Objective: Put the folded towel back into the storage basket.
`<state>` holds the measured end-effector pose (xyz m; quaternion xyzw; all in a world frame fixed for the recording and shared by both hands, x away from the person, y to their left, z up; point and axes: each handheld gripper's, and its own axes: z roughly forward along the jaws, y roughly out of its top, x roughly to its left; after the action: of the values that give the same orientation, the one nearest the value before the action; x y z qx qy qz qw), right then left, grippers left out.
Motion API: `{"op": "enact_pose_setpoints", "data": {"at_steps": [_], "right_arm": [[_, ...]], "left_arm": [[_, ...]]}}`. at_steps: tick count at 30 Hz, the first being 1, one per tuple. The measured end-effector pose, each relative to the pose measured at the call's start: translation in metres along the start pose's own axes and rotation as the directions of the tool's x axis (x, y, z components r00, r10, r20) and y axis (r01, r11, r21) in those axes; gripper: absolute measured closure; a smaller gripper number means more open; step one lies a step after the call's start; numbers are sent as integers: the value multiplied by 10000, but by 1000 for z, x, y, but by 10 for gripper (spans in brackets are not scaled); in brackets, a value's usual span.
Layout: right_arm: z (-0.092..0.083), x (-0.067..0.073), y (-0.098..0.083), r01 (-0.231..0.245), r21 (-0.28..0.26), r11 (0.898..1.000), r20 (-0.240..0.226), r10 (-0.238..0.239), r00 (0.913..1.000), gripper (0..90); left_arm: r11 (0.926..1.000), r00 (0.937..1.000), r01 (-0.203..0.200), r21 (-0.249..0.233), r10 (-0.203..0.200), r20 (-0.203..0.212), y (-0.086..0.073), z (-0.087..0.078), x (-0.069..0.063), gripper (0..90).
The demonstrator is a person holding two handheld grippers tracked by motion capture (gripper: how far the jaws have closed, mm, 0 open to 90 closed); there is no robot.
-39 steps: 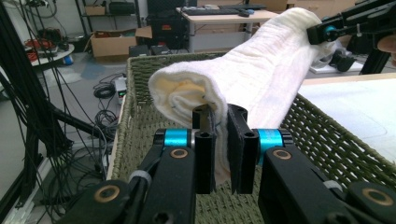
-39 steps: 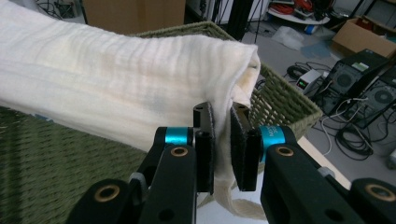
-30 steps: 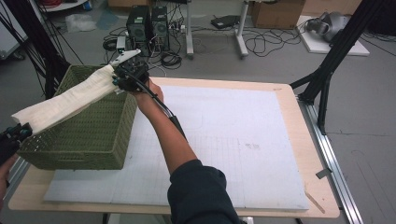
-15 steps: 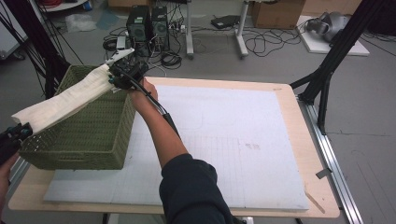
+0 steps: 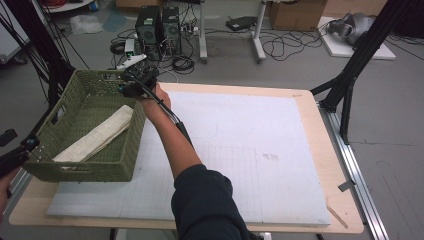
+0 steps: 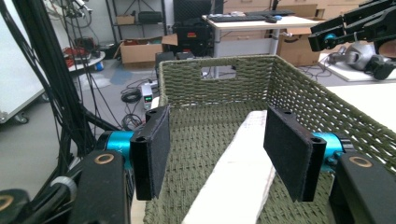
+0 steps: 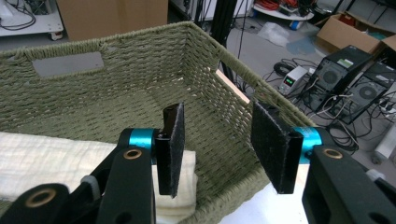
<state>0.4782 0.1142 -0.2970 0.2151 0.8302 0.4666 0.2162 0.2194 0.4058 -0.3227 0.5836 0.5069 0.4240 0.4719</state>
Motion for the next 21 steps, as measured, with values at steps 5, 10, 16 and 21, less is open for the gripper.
{"op": "enact_pose_setpoints", "data": {"at_steps": [5, 10, 16, 21], "right_arm": [[-18, -7, -4, 22, -136, 9999, 73, -21, 10000, 535], [-45, -21, -12, -49, -234, 9997, 8, 49, 10000, 501], [-87, -38, -32, 73, -362, 9993, -43, -75, 10000, 424], [-127, -53, -53, -322, -475, 9983, 22, 323, 9995, 354]], "left_arm": [[10000, 9997, 54, -29, -54, 255, 0, 1, -7, 414], [9983, 9924, 578, -43, -570, 1090, 1, 5, -18, 394], [9958, 9772, 914, 72, -911, 1917, 6, 17, -40, 350], [9959, 9625, 900, 93, -894, 2561, 10, 28, -62, 305]]}}
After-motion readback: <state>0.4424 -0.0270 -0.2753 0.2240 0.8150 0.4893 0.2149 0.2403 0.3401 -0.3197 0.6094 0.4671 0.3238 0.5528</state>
